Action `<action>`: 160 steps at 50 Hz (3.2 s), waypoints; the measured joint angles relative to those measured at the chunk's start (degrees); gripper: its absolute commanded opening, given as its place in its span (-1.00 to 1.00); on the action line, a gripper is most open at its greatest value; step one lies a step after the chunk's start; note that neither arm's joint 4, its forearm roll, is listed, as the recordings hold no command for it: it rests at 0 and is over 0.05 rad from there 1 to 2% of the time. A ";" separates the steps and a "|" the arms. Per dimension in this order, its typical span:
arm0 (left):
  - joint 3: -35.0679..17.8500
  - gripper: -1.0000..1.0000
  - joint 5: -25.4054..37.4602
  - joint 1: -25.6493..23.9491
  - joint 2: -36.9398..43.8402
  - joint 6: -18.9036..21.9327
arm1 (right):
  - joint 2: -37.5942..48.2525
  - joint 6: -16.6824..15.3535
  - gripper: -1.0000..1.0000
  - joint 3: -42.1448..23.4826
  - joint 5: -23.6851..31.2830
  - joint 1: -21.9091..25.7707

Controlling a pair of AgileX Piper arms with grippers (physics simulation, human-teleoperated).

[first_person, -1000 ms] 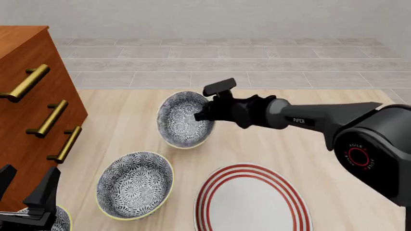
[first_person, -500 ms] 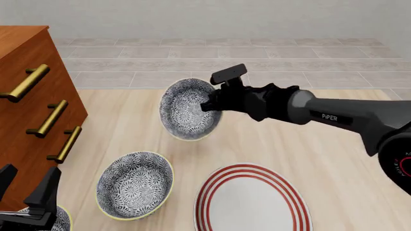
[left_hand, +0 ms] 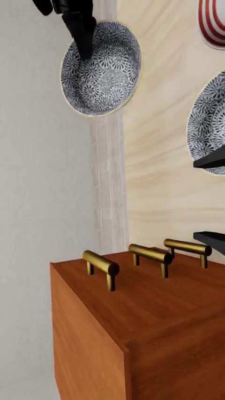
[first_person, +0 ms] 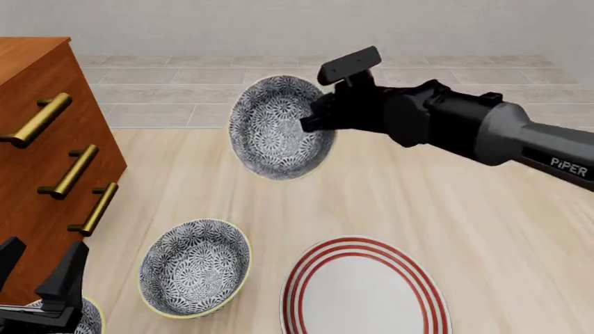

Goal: Pick up the bowl and put it in the front on the plate.

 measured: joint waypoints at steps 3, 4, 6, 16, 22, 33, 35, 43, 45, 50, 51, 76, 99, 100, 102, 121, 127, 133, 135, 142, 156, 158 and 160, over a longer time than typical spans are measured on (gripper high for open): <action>0.00 1.00 0.06 -0.06 -0.09 0.09 | -1.71 0.28 -1.00 -0.19 1.29 0.39; 0.00 1.00 0.09 -0.07 -0.12 0.11 | -2.26 0.32 -1.00 -0.22 1.69 0.52; 0.00 1.00 0.15 -0.10 -0.20 0.16 | -3.29 0.46 -1.00 -0.22 2.43 0.82; 0.00 1.00 0.52 -0.19 -0.59 0.40 | -7.47 3.03 -1.00 0.04 5.60 2.26; 0.00 1.00 0.48 -0.26 -0.54 0.51 | -9.50 4.42 -1.00 0.45 7.04 2.67; 0.00 1.00 0.13 -0.34 -0.16 0.64 | -13.27 6.92 -1.00 2.61 9.02 3.55; 0.00 1.00 0.05 -0.36 -0.07 0.68 | -14.07 7.33 -1.00 3.17 9.36 3.79; 0.00 1.00 -0.31 -0.42 0.36 0.83 | -17.15 8.53 -1.00 5.19 10.65 4.54; 0.00 1.00 -0.39 -0.42 0.46 0.87 | -17.92 8.77 -1.00 5.59 11.01 4.68; 0.00 1.00 -0.47 -0.63 0.53 1.14 | -19.70 8.93 -1.00 6.51 11.82 4.83; 0.00 1.00 -0.48 -0.71 0.54 1.22 | -20.07 9.00 -1.00 6.75 11.92 4.86; -0.01 1.00 -1.56 -1.20 1.66 1.48 | -27.25 10.89 -1.00 13.16 12.50 4.49; -0.02 1.00 -2.24 -1.26 2.43 1.21 | -33.54 15.37 -1.00 19.60 11.97 5.02; -0.03 1.00 -2.27 -1.25 2.46 1.21 | -33.84 15.55 -1.00 19.83 12.02 5.05; -0.03 1.00 -2.31 -1.24 2.52 1.21 | -34.47 15.86 -1.00 20.27 12.14 5.13; -0.04 1.00 -2.26 -1.33 2.40 1.38 | -42.05 19.43 -1.00 24.04 15.42 5.72; -0.04 1.00 -2.39 -1.34 2.59 1.49 | -44.69 20.53 -1.00 25.06 16.63 6.14; -0.04 1.00 -2.56 -1.45 2.82 1.50 | -46.95 21.63 -1.00 25.94 17.66 6.30; -0.04 1.00 -2.61 -1.47 2.90 1.45 | -47.61 21.89 -1.00 26.20 17.98 6.11; -0.04 1.00 -2.93 -1.51 3.26 1.08 | -49.79 22.47 -1.00 27.16 19.12 5.53; -0.03 1.00 -3.65 -1.84 4.03 0.72 | -53.09 22.38 -1.00 27.79 21.97 4.22; -0.03 1.00 -3.71 -1.90 4.09 0.71 | -53.53 22.32 -1.00 27.76 22.53 4.15; -0.03 1.00 -3.78 -1.96 4.14 0.70 | -53.98 22.23 -1.00 27.70 23.16 4.19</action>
